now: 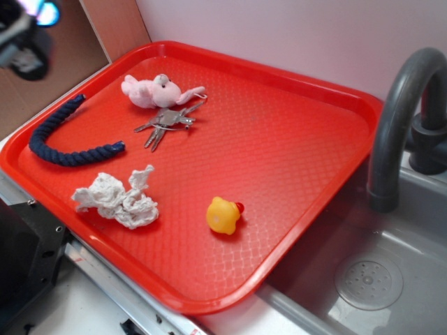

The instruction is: Grab the yellow duck.

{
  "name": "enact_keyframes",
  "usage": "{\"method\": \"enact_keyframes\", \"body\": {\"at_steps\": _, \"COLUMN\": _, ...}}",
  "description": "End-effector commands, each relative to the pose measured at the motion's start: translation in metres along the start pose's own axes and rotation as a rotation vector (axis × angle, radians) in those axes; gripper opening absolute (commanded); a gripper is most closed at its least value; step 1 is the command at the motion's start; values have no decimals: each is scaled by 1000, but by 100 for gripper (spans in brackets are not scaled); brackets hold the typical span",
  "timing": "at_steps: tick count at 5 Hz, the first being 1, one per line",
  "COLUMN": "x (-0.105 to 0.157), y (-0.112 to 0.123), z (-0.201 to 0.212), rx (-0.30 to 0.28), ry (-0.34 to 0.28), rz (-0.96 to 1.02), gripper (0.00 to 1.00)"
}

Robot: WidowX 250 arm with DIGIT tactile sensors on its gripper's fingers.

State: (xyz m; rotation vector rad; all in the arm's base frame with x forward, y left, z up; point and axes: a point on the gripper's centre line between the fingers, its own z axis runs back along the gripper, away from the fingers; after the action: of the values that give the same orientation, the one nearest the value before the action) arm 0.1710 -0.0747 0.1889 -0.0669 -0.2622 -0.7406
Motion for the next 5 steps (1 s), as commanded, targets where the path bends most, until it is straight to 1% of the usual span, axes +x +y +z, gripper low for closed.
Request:
{"method": "enact_keyframes", "body": {"at_steps": 1, "x": 45, "y": -41, "z": -47, "rx": -27, "ry": 46, "rz": -336, "gripper": 100}}
{"method": "enact_keyframes", "body": {"at_steps": 2, "x": 54, "y": -56, "z": -65, "rx": -32, "ry": 62, "rz": -404, "gripper": 100}}
{"method": "enact_keyframes", "body": {"at_steps": 3, "x": 56, "y": -62, "z": -82, "rx": -34, "ry": 111, "rz": -422, "gripper": 100}}
{"method": "enact_keyframes", "body": {"at_steps": 4, "x": 56, "y": -61, "z": -101, "rx": -34, "ry": 172, "rz": -423, "gripper": 100}}
{"method": "enact_keyframes", "body": {"at_steps": 5, "x": 52, "y": -58, "z": -125, "rx": -46, "ry": 227, "rz": -418, "gripper": 100}}
